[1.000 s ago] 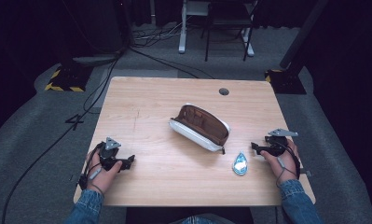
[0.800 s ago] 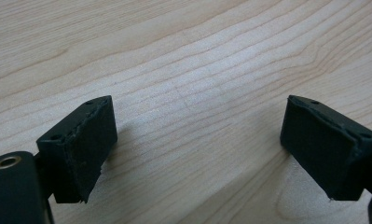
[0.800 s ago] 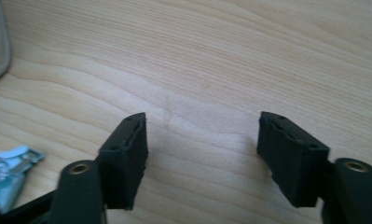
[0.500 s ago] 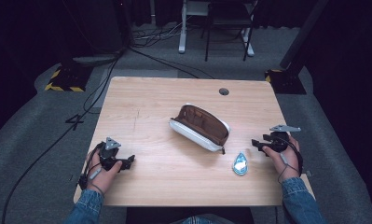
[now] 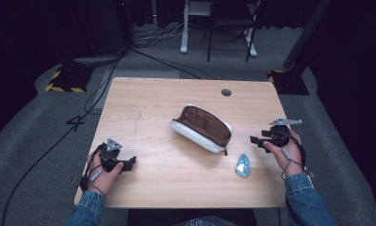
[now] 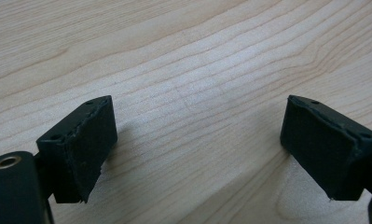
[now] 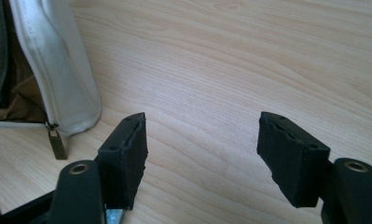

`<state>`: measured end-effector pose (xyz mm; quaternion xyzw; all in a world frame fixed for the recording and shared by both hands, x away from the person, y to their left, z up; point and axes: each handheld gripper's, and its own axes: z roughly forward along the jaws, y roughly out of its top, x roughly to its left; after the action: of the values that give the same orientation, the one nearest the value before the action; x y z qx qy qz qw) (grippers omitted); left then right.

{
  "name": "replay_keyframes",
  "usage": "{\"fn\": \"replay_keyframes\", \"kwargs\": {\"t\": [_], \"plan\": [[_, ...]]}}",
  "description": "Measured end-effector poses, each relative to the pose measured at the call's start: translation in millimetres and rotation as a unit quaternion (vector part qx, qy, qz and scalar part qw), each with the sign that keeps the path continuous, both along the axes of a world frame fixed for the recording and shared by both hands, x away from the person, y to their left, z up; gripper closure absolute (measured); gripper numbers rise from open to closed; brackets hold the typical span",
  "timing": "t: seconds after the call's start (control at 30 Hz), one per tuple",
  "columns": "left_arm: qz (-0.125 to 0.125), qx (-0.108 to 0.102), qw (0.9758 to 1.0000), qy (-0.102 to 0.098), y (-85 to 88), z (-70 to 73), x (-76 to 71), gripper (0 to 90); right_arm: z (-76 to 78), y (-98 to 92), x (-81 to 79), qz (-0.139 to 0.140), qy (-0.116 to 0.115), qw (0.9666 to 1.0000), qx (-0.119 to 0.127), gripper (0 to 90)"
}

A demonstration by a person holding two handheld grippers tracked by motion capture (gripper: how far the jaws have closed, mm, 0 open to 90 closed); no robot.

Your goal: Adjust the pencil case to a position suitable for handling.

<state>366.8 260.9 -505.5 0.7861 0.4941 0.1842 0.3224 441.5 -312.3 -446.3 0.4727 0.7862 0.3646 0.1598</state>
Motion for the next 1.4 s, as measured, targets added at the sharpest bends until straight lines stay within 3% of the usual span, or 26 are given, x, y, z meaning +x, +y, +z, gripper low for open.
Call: {"fn": "replay_keyframes", "kwargs": {"t": [0.47, 0.77, 1.07, 1.4], "plan": [[0.000, 0.000, 1.0000, 0.000, 0.3, 0.0, -1.6, 10.9, 20.7, 25.1, 5.9, 0.033, 0.001, 0.9994, 0.006, 33.8], [0.000, 0.000, 1.0000, -0.001, 0.3, 0.0, -1.6, 10.9, 30.3, 58.5, 12.9, 0.080, 0.011, 0.9965, 0.023, 33.1], [-0.001, 0.000, 1.0000, 0.000, 0.1, 0.0, -1.3, 10.7, 30.6, 85.7, 26.4, 0.099, 0.026, 0.9948, 0.006, 32.3], [-0.001, 0.000, 1.0000, 0.000, 0.1, 0.0, -1.3, 10.7, 16.7, 114.9, 44.8, 0.123, 0.038, 0.9913, -0.027, 32.6]]}}
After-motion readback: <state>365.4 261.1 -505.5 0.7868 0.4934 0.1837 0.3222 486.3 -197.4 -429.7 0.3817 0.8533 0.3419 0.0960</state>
